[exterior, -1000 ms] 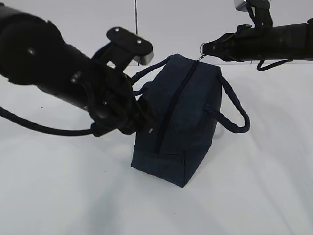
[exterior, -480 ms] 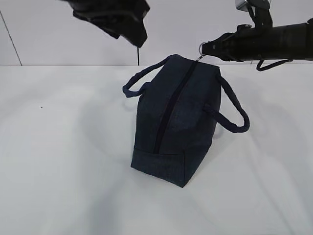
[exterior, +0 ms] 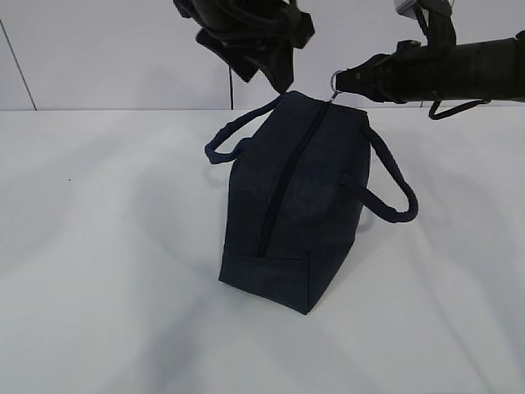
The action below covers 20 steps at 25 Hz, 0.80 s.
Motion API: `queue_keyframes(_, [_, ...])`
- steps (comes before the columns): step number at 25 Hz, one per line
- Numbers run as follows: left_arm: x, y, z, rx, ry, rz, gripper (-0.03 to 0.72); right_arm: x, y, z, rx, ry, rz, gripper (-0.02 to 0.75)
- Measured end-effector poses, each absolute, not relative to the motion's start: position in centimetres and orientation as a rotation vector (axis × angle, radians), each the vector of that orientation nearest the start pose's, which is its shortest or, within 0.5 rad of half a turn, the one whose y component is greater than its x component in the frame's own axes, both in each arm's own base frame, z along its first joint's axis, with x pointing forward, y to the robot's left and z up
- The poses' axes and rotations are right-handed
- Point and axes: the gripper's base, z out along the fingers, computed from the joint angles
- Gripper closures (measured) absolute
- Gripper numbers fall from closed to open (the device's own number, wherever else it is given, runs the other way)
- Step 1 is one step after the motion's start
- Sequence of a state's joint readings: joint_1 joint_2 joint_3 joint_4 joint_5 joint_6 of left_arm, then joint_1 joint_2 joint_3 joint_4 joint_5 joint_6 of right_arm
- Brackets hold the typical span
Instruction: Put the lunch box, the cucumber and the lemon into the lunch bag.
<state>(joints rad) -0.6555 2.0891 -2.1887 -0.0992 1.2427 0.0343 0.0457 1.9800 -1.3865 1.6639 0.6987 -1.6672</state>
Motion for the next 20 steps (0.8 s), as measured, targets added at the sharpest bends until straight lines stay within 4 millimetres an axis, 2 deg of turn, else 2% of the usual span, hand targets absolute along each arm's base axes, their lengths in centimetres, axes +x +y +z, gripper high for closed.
queue_keyframes(4, [37.1, -29.7, 31.9, 0.887, 2.543, -0.393, 0.303, 43.8, 7.9, 23.5, -0.464, 1.910, 0.743, 0.737])
queue_keyframes(7, [38.0, -29.5, 30.5, 0.872, 2.579, -0.390, 0.305, 43.8, 7.9, 23.5, -0.464, 1.910, 0.743, 0.737])
queue_keyframes(14, [39.6, -28.3, 29.0, 0.823, 2.623, -0.380, 0.305, 43.8, 7.9, 23.5, -0.466, 1.910, 0.744, 0.737])
queue_keyframes(20, [40.1, -28.8, 27.1, 0.827, 2.662, -0.397, 0.312, 43.8, 7.9, 23.5, -0.468, 1.910, 0.743, 0.737])
